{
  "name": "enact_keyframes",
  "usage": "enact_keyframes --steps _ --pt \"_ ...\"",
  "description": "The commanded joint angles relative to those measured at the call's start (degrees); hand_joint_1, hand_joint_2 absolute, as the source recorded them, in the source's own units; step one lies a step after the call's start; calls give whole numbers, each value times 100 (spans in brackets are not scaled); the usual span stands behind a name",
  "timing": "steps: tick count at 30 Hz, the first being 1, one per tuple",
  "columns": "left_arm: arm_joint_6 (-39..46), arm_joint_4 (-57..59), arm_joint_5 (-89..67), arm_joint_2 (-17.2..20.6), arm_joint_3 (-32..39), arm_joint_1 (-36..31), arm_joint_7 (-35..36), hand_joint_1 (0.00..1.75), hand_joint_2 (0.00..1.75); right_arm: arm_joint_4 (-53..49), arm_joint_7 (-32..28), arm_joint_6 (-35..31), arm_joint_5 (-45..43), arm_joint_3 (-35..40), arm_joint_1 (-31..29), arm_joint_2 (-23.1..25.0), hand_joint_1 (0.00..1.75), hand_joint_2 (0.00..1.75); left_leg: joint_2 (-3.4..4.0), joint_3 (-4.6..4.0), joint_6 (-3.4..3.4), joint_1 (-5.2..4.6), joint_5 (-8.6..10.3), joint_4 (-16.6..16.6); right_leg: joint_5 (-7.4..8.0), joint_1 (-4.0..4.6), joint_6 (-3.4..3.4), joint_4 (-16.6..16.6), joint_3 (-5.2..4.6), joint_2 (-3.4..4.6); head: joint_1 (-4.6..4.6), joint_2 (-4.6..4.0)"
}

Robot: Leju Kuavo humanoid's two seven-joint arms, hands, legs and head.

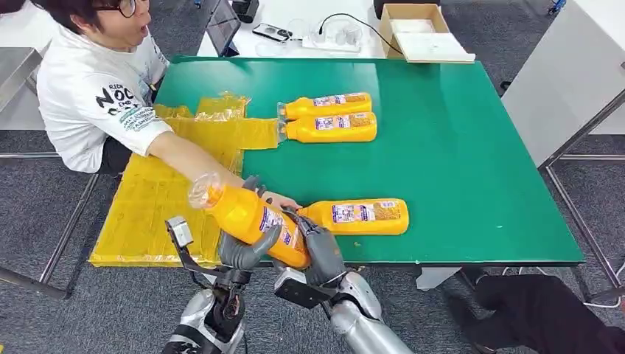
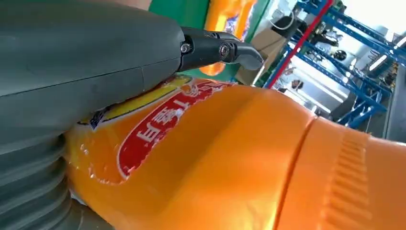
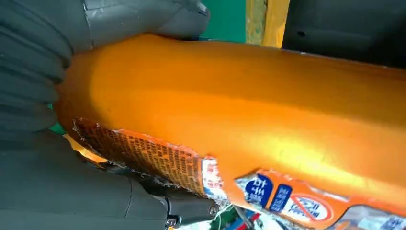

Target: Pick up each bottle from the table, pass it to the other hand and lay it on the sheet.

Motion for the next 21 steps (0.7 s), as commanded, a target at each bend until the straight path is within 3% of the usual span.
enact_keyframes --steps 1,11,12,13,14,18,21 --pt "73 257 -288 4 -423 -361 -56 175 175 649 -11 223 16 505 52 147 175 175 -17 41 2 3 -17 0 -22 7 -15 -4 50 -25 0 0" --pt "65 209 -279 -26 -334 -344 -119 175 175 492 17 140 -20 341 82 129 175 175 -12 16 0 2 -7 -1 -10 4 -10 -3 19 -16 0 0" --pt "88 182 -278 -26 -314 -332 -118 175 175 485 68 108 -26 294 85 141 0 175 -13 26 1 2 -12 1 -15 5 -13 -2 30 -19 0 0" --pt "121 131 -266 -29 -272 -310 -123 175 175 442 95 136 -71 239 92 146 0 175 -13 38 1 3 -17 1 -20 7 -16 -3 43 -22 0 0" --pt "133 116 -259 -27 -253 -308 -126 175 175 406 103 127 -102 199 94 144 0 0 -13 24 1 2 -11 0 -14 5 -12 -3 28 -20 2 0" --pt "229 66 -254 -20 -153 -315 -143 175 175 129 139 130 -185 82 134 93 0 0 -8 13 1 2 -8 2 -9 4 -9 -1 16 -13 2 0" --pt "833 24 -706 10 -7 -412 -490 175 175 -430 206 71 -228 -77 235 -45 0 0 -13 12 1 2 -7 1 -9 5 -10 -1 17 -18 0 0"
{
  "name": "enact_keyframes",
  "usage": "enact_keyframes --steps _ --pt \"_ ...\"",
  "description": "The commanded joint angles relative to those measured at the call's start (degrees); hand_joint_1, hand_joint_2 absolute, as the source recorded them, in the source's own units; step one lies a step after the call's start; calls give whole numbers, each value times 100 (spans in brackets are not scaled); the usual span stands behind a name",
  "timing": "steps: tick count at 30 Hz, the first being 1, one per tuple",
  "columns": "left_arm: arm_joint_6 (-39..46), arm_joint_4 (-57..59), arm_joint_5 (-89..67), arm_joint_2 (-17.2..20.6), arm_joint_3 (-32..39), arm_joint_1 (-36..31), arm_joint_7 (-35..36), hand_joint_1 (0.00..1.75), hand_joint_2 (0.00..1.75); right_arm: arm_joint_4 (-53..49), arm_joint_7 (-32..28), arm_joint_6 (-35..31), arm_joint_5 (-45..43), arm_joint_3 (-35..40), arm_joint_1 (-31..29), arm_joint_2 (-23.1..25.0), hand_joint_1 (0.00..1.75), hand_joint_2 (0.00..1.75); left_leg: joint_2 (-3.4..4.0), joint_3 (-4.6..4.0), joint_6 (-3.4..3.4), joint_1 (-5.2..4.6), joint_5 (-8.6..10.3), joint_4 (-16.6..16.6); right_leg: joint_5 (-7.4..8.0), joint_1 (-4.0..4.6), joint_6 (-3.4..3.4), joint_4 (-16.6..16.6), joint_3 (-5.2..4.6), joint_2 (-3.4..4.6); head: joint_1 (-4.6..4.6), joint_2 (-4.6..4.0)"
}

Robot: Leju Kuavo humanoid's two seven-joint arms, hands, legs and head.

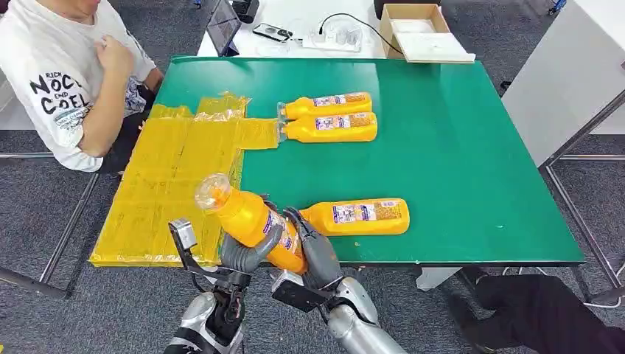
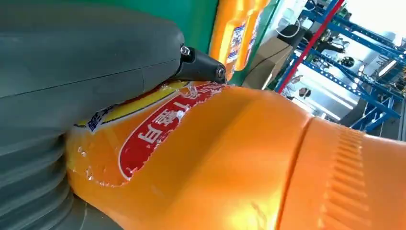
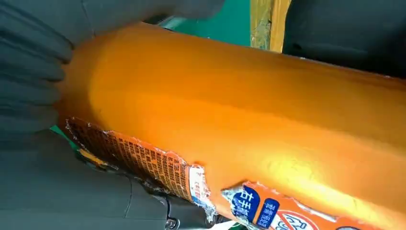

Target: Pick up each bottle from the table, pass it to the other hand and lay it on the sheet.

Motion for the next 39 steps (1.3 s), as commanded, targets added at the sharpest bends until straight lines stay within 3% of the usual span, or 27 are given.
enact_keyframes --steps 1,9,10,12,18,21,25,26,30,33,36,39 --pt "600 50 -425 16 13 -508 -339 175 175 -672 164 117 -39 -104 206 -148 0 0 -14 4 1 0 0 0 -5 2 -7 1 9 -17 -2 0" --pt "771 65 -555 9 42 -525 -400 175 175 -769 207 122 -11 -115 252 -165 0 0 -9 20 3 1 -6 0 -9 4 -9 -2 25 -14 0 0" --pt "1400 73 -1023 29 137 -617 -685 175 175 -936 156 91 -103 -220 262 -182 0 0 -9 32 3 3 -12 1 -14 6 -12 -3 38 -15 -2 0" --pt "1633 147 -1158 55 327 -770 -772 175 175 -1293 174 116 -140 -315 313 -259 0 0 -12 16 2 0 -4 0 -8 3 -9 -1 22 -17 0 0" --pt "3605 681 -2715 406 1120 -1513 -1301 175 175 -2560 23 -119 -415 -795 515 -282 0 0 -4 27 1 1 -7 1 -10 5 -15 3 31 -9 0 0" --pt "3703 717 -2994 458 1144 -1550 -1301 175 175 -2625 41 -103 -428 -824 523 -285 0 0 -3 25 1 0 -3 -3 -6 4 -12 0 29 -7 0 0" --pt "5222 1708 -4785 809 1051 -1963 -1290 175 175 -2661 -26 -212 -461 -909 505 -321 0 0 -8 24 2 -2 1 -8 -4 0 -8 -4 28 -11 0 0" --pt "5222 1780 -5295 725 1394 -2002 -1259 175 175 -2679 -52 -229 -476 -932 507 -325 0 0 -5 43 2 0 -7 -8 -10 4 -14 -6 48 -11 0 0" --pt "5222 2286 -7930 934 2201 -2278 -440 175 175 -3156 -83 -448 -773 -1018 621 -387 0 0 7 23 0 -1 -2 -6 -1 1 -10 -1 24 5 0 0" --pt "5222 2886 -9198 1184 2274 -2489 150 175 175 -3426 -83 -511 -1008 -1061 652 -431 0 0 6 41 -1 0 -8 -4 -8 4 -16 0 42 2 0 0" --pt "5201 4051 -9841 1522 2039 -2900 655 175 175 -3730 -83 -655 -1195 -1077 681 -470 0 0 10 35 -1 1 -5 -4 -5 4 -14 -1 34 3 0 0" --pt "4904 4498 -10220 1747 1778 -3084 1009 175 175 -3803 -83 -653 -1196 -1043 687 -481 0 0 7 24 0 1 -1 -3 -4 4 -11 2 23 -3 0 0"
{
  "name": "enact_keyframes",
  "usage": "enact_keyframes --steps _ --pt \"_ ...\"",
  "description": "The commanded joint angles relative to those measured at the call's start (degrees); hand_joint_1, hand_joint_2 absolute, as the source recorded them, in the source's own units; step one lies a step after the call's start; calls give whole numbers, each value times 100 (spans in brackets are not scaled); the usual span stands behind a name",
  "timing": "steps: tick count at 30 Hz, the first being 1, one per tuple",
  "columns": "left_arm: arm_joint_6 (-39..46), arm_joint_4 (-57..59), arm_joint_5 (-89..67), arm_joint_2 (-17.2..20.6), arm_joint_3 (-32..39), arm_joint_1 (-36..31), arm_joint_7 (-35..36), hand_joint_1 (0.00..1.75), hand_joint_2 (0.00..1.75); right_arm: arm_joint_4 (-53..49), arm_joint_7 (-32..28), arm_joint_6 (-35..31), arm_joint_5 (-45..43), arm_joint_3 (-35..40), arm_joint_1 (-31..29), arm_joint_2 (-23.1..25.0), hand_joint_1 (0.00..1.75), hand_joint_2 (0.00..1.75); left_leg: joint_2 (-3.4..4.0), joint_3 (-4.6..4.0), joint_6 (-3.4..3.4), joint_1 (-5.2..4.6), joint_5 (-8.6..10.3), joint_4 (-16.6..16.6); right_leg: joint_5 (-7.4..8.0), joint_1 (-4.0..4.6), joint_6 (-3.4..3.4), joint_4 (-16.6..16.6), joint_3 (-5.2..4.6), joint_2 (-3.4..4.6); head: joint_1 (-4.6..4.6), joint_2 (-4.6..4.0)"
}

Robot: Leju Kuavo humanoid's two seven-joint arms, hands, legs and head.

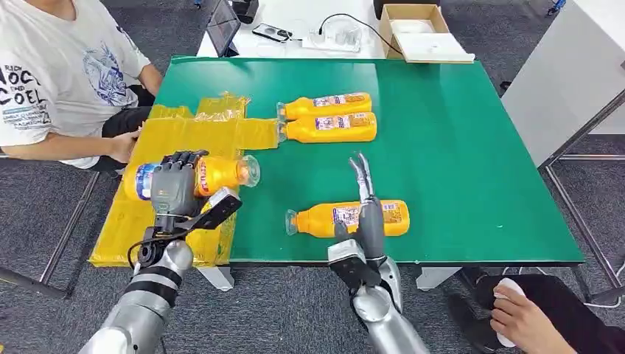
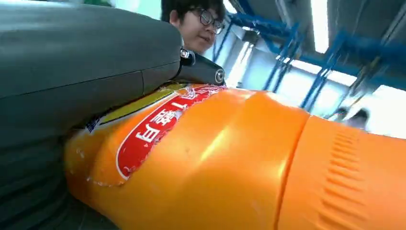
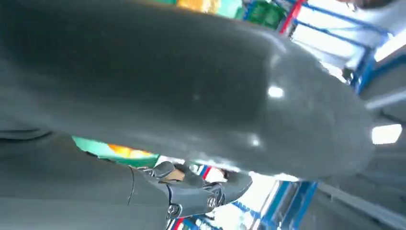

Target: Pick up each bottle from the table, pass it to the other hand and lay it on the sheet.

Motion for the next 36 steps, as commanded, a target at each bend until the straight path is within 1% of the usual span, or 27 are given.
enact_keyframes --steps 1,2,3,4,5,6,8,9,11,12,13,15,16,17,18,19,20,21,22,24,28,29,30,32,33,35,36 --pt "-421 2585 -1037 832 -127 -1061 833 175 175 -581 4 -114 -177 -114 5 -187 0 0 3 37 0 1 -12 -2 -12 4 -14 -2 36 -4 0 0" --pt "-615 2666 -1113 872 -182 -1114 917 175 175 -571 4 -98 -166 -109 6 -174 0 0 2 28 1 1 -9 -2 -10 3 -11 0 28 -3 0 0" --pt "-680 2683 -1106 875 -178 -1128 926 175 175 -556 4 -75 -180 -101 10 -164 0 0 9 41 1 4 -17 1 -14 6 -15 -1 41 2 0 0" --pt "-887 2751 -1154 889 -219 -1162 971 175 175 -534 4 -53 -183 -93 14 -153 0 0 3 24 1 2 -9 0 -9 3 -10 0 25 -3 0 0" --pt "-887 2751 -1154 889 -219 -1162 971 175 175 -534 4 -53 -183 -93 14 -153 0 0 2 17 1 3 -5 -2 -6 3 -8 -1 17 -3 2 0" --pt "-925 2757 -1155 885 -218 -1175 994 175 175 -520 4 -53 -168 -78 16 -144 0 0 1 36 2 4 -15 2 -16 6 -13 0 39 -7 2 0" --pt "-1144 2804 -1114 870 -198 -1210 1021 175 175 -475 4 -42 -160 -76 13 -128 0 0 0 14 0 3 -5 -1 -6 3 -8 0 16 -4 2 0" --pt "-1144 2804 -1114 870 -198 -1210 1021 175 175 -475 4 -42 -160 -76 13 -128 0 0 0 26 1 6 -12 3 -12 7 -12 1 30 -6 2 0" --pt "-1144 2804 -1114 870 -198 -1210 1021 175 175 -475 4 -42 -160 -76 13 -128 0 0 -3 15 0 2 -5 0 -7 2 -8 0 17 -5 2 0" --pt "-1144 2804 -1114 870 -198 -1210 1021 175 175 -475 4 -42 -160 -76 13 -128 0 0 0 30 0 3 -13 3 -14 5 -14 3 32 -5 0 0" --pt "-1282 2823 -1067 856 -164 -1236 1024 175 175 -447 4 -15 -169 -76 4 -121 0 0 -3 16 0 2 -6 0 -7 2 -9 1 19 -4 2 0" --pt "-1684 2864 -901 838 -53 -1292 950 175 175 -389 4 15 -150 -81 -2 -101 0 0 -1 37 1 4 -14 2 -13 7 -16 1 41 -4 2 0" --pt "-1684 2864 -901 838 -53 -1292 950 175 175 -389 4 15 -150 -81 -2 -101 0 0 -4 23 0 2 -8 1 -9 3 -11 2 27 -4 0 0" --pt "-1853 2873 -875 844 -48 -1307 944 175 175 -322 4 38 -123 -88 -9 -82 0 0 -1 36 1 4 -14 3 -14 6 -16 2 40 -4 0 0" --pt "-1984 2884 -723 820 63 -1318 857 159 175 -272 4 58 -110 -93 -17 -69 0 0 -5 22 0 3 -6 -1 -6 4 -10 -1 26 -4 2 0" --pt "-2188 2908 -548 777 188 -1328 791 9 175 -202 4 73 -87 -107 -23 -50 0 0 -5 33 1 2 -9 -1 -10 4 -13 -1 37 -5 0 0" --pt "-2289 2905 -456 755 252 -1330 746 0 175 -173 4 93 -78 -110 -28 -45 0 0 -3 44 1 2 -13 -1 -13 5 -16 -1 48 -3 0 0" --pt "-2394 2878 -290 709 360 -1319 619 0 0 -110 4 129 -67 -122 -37 -31 0 0 -1 35 1 2 -8 -3 -7 4 -11 -3 40 0 0 0" --pt "-2542 2879 -148 672 451 -1323 538 0 0 -53 4 134 -25 -124 -48 -22 0 0 -3 46 1 3 -12 -2 -11 6 -14 -4 52 -4 0 0" --pt "-2931 2856 198 602 640 -1339 323 0 0 117 4 233 31 -171 -85 5 0 0 -9 38 2 3 -7 -3 -7 5 -10 -6 45 -6 2 0" --pt "-3054 2842 257 593 657 -1349 299 0 0 141 4 257 34 -180 -105 -4 0 0 -4 53 3 2 -13 -3 -12 4 -14 -6 61 -4 2 0" --pt "-3327 2860 392 599 707 -1370 198 0 0 235 4 290 43 -215 -131 12 0 0 -4 65 3 3 -16 -5 -15 6 -18 -9 74 -5 0 0" --pt "-3570 2863 506 606 736 -1378 129 0 0 311 4 318 44 -255 -159 27 0 0 -19 42 2 -2 -4 -6 -8 -1 -11 -5 53 -12 0 0" --pt "-4204 2860 760 656 729 -1369 -62 0 0 544 4 473 -20 -391 -251 46 0 0 -12 56 2 2 -9 -5 -10 4 -16 -7 66 -7 0 0" --pt "-4356 2859 813 679 707 -1362 -104 0 0 605 4 494 -33 -425 -280 47 0 0 -10 48 2 -1 -5 -6 -5 1 -11 -6 55 -2 0 0" --pt "-4369 2855 820 698 701 -1345 -112 0 0 612 4 504 -37 -432 -295 29 0 0 -6 49 1 -3 -2 -8 -2 -2 -9 -5 55 3 0 0" --pt "-4377 2850 824 704 691 -1336 -117 0 0 613 4 511 -47 -434 -299 22 0 0 1 70 1 -2 -7 -12 -4 1 -15 -10 74 7 0 0"
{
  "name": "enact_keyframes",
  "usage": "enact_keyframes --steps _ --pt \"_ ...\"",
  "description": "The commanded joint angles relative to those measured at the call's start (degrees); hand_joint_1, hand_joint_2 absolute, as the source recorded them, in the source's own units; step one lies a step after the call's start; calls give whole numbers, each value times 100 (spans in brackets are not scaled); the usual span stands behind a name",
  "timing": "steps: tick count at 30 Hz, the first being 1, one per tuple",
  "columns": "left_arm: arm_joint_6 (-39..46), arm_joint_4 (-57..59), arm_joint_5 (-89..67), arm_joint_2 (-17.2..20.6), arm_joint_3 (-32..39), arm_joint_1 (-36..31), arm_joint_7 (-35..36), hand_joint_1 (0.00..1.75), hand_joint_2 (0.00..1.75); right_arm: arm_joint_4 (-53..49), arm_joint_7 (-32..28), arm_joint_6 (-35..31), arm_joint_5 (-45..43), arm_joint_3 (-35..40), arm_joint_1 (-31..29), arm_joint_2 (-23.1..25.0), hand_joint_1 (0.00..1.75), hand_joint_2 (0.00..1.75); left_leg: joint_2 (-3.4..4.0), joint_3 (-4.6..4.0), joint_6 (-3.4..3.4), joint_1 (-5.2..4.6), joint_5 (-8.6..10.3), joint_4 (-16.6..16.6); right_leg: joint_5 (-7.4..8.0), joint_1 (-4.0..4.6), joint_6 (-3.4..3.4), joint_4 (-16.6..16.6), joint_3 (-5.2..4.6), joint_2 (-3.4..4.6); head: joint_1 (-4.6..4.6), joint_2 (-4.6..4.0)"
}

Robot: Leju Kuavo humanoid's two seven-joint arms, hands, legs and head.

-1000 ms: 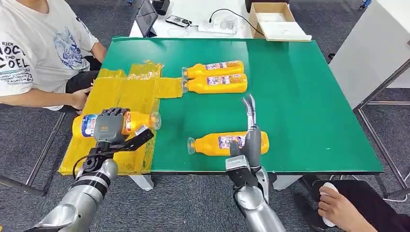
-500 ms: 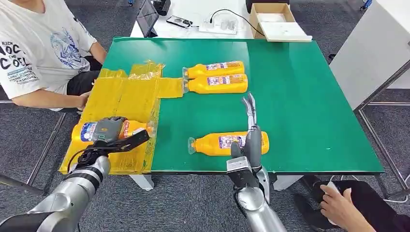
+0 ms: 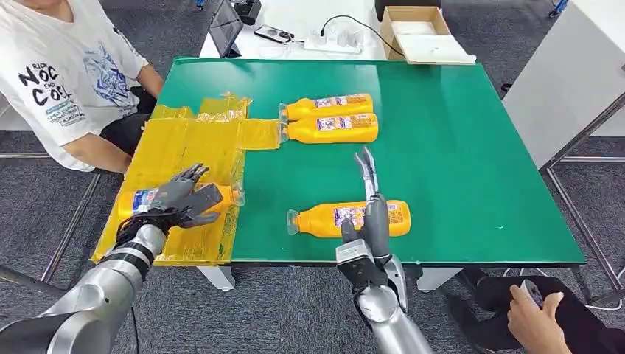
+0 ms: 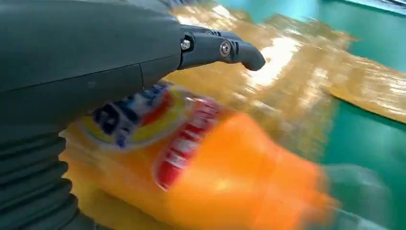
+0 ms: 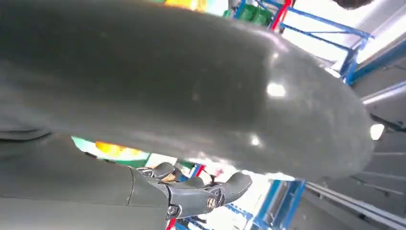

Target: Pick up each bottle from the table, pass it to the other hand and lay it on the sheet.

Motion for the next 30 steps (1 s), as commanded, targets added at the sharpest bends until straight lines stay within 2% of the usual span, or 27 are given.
enact_keyframes --steps 1,4,6,7,8,10,11,12,13,16,19,24,30 --pt "-696 442 245 7 255 -23 -154 0 0 812 11 137 -82 -339 -352 13 0 0 18 35 1 -3 -5 -10 0 0 -10 -9 29 11 0 0" --pt "-1133 441 538 59 288 7 -332 0 0 1107 24 212 -57 -406 -444 -7 0 0 14 42 1 -2 -4 -8 -1 1 -9 -7 35 8 0 0" --pt "-1075 337 901 61 430 114 -495 0 0 1648 764 344 512 -240 -674 -256 0 0 21 55 1 -1 -6 -11 0 2 -11 -11 46 14 0 0" --pt "-783 188 1203 -17 627 209 -678 0 0 2025 1246 369 1138 8 -849 -490 0 0 17 52 2 -2 -4 -10 1 1 -7 -10 46 12 0 0" --pt "-253 -49 1607 -173 907 340 -901 0 0 2367 1679 699 1449 118 -996 -677 0 175 32 72 4 -2 -6 -18 5 3 -11 -22 64 23 0 0" --pt "468 -447 2203 -446 1271 542 -1319 0 0 2613 2125 903 1984 304 -1134 -904 0 175 19 68 4 -2 -3 -17 4 1 -5 -19 64 11 0 0" --pt "1246 -869 2459 -635 1407 750 -1523 0 0 2653 2223 1097 1955 226 -1167 -934 0 175 15 71 7 -3 -2 -19 4 0 -6 -23 69 5 0 0" --pt "1281 -895 2472 -658 1367 789 -1530 0 0 2634 2231 1131 1949 212 -1178 -950 0 175 10 64 6 -2 -2 -14 1 1 -5 -18 60 -2 2 0" --pt "1573 -1186 2579 -740 1376 903 -1583 0 175 2640 2370 1250 2017 265 -1213 -994 0 175 5 65 10 -3 -2 -14 0 0 -7 -21 64 -10 2 0" --pt "2635 -2203 3609 -730 464 1480 -1583 0 175 2675 2753 1679 2316 444 -1436 -1255 0 175 11 36 7 -11 -2 -6 1 -8 -1 -8 34 3 2 0" --pt "2742 -2269 3695 -730 352 1541 -1583 0 175 2693 2750 1698 2316 426 -1498 -1319 0 175 12 33 7 -12 -6 -1 -1 -7 -3 -4 30 3 0 0" --pt "3639 -2678 4454 -557 -661 1777 -1583 0 175 2927 2717 2095 2287 579 -1761 -1551 0 175 8 21 7 -8 -10 5 -5 1 -8 -3 20 0 0 0" --pt "3690 -2723 4518 -542 -773 1782 -1583 0 175 2860 2715 2126 2298 617 -1775 -1622 0 175 6 19 7 -9 -8 3 -5 0 -7 -3 18 -3 2 0"
